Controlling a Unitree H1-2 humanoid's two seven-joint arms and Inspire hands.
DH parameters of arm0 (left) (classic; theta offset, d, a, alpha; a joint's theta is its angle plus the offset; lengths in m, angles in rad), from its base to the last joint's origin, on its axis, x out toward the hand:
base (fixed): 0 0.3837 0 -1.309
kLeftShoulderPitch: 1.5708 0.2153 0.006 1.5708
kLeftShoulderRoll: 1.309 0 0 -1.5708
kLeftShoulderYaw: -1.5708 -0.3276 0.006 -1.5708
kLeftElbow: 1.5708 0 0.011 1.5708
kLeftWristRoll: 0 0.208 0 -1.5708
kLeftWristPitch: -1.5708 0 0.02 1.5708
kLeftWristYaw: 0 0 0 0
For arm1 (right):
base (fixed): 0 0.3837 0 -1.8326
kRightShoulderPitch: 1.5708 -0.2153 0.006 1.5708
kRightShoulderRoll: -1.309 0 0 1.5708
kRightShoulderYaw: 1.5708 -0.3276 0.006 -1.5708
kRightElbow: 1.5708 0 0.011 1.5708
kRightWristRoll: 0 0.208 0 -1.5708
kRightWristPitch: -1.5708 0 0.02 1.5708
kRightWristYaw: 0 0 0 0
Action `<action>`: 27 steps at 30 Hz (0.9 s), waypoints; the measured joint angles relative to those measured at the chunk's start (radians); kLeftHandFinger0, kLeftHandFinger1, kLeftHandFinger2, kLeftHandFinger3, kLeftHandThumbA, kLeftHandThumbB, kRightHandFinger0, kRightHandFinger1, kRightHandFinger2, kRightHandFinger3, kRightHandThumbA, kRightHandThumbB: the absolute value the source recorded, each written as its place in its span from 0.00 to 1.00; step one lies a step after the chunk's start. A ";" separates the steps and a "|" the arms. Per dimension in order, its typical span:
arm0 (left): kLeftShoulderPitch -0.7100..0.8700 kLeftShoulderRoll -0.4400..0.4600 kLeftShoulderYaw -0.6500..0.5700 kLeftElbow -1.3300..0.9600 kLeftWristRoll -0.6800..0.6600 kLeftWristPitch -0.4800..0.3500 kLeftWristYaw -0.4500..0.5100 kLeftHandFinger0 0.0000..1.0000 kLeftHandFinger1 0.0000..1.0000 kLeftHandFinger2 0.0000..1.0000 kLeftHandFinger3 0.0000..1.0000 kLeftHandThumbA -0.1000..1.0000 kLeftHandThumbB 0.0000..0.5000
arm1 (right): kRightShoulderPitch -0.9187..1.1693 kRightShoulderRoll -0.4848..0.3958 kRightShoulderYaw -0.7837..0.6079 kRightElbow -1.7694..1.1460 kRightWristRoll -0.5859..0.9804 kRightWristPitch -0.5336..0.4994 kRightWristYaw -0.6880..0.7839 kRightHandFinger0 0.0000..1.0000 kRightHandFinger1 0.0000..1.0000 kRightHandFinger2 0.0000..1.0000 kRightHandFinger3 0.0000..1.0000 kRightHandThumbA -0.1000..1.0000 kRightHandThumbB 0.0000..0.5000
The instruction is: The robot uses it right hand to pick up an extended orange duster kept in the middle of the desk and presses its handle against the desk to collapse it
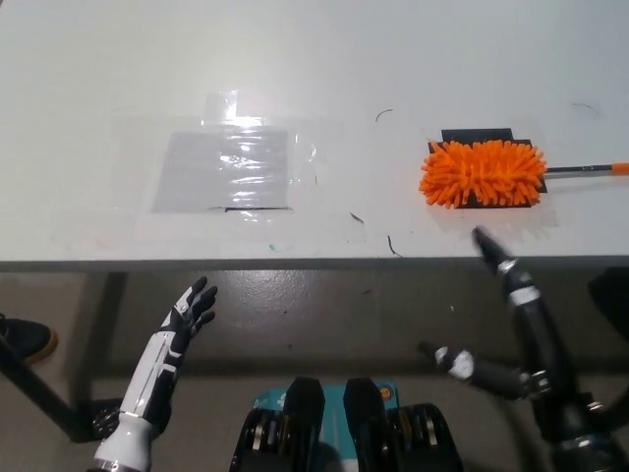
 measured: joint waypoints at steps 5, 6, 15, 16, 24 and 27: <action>0.000 0.000 0.000 0.000 -0.004 0.000 -0.002 1.00 1.00 1.00 1.00 1.00 0.34 | -0.096 -0.111 -0.040 -0.133 -0.040 0.089 0.034 1.00 1.00 1.00 1.00 0.84 0.57; 0.000 0.000 0.000 0.000 -0.004 0.000 -0.002 1.00 1.00 1.00 1.00 1.00 0.34 | -0.138 -0.145 -0.042 -0.140 -0.047 0.116 0.048 1.00 1.00 1.00 1.00 0.83 0.62; 0.002 0.000 0.000 0.000 -0.005 0.000 -0.003 1.00 1.00 1.00 1.00 1.00 0.27 | -0.492 -0.321 0.034 -0.016 -0.095 0.312 0.191 1.00 1.00 1.00 1.00 0.83 0.72; 0.002 0.000 0.000 0.000 -0.005 0.000 -0.004 1.00 1.00 1.00 1.00 1.00 0.26 | -0.543 -0.333 0.057 0.026 -0.104 0.337 0.212 1.00 1.00 1.00 1.00 0.85 0.72; 0.001 0.001 0.000 0.000 -0.005 0.000 -0.005 1.00 1.00 1.00 1.00 1.00 0.25 | -0.841 -0.354 0.254 0.415 -0.183 0.464 0.350 1.00 1.00 1.00 1.00 0.87 0.73; 0.001 0.001 0.000 -0.001 -0.006 0.000 -0.007 1.00 1.00 1.00 1.00 1.00 0.26 | -0.935 -0.352 0.330 0.586 -0.215 0.501 0.398 1.00 1.00 1.00 1.00 0.90 0.85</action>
